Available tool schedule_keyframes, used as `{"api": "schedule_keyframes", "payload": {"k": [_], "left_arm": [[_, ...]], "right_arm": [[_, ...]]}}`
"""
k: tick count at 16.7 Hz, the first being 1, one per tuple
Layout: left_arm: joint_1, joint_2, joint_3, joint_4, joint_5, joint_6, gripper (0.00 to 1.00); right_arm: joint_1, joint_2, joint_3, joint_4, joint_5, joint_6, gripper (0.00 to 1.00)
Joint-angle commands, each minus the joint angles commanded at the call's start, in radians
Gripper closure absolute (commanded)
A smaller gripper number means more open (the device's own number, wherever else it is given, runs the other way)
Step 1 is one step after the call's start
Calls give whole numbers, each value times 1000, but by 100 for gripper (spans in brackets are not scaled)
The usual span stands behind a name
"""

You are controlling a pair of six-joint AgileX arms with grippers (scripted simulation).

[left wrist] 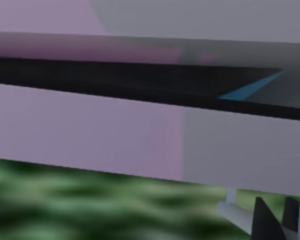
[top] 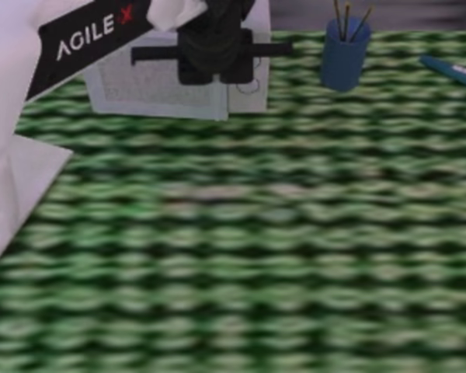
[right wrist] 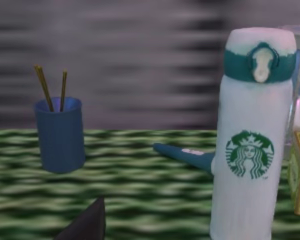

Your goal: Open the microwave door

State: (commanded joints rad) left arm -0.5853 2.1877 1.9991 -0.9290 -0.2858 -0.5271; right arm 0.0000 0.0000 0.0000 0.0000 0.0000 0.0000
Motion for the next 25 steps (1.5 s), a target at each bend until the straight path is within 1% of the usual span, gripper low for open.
{"api": "schedule_keyframes", "payload": {"k": [4,11,25], "left_arm": [[-6,3,-5,3,6,-2,100],[6,-86,-138,73,39,83,100],[6,-89,-141,75,40,84,100]], "right_arm": [[0,0,0,0,0,0,0],[0,0,0,0,0,0,0],[0,0,0,0,0,0,0]]}}
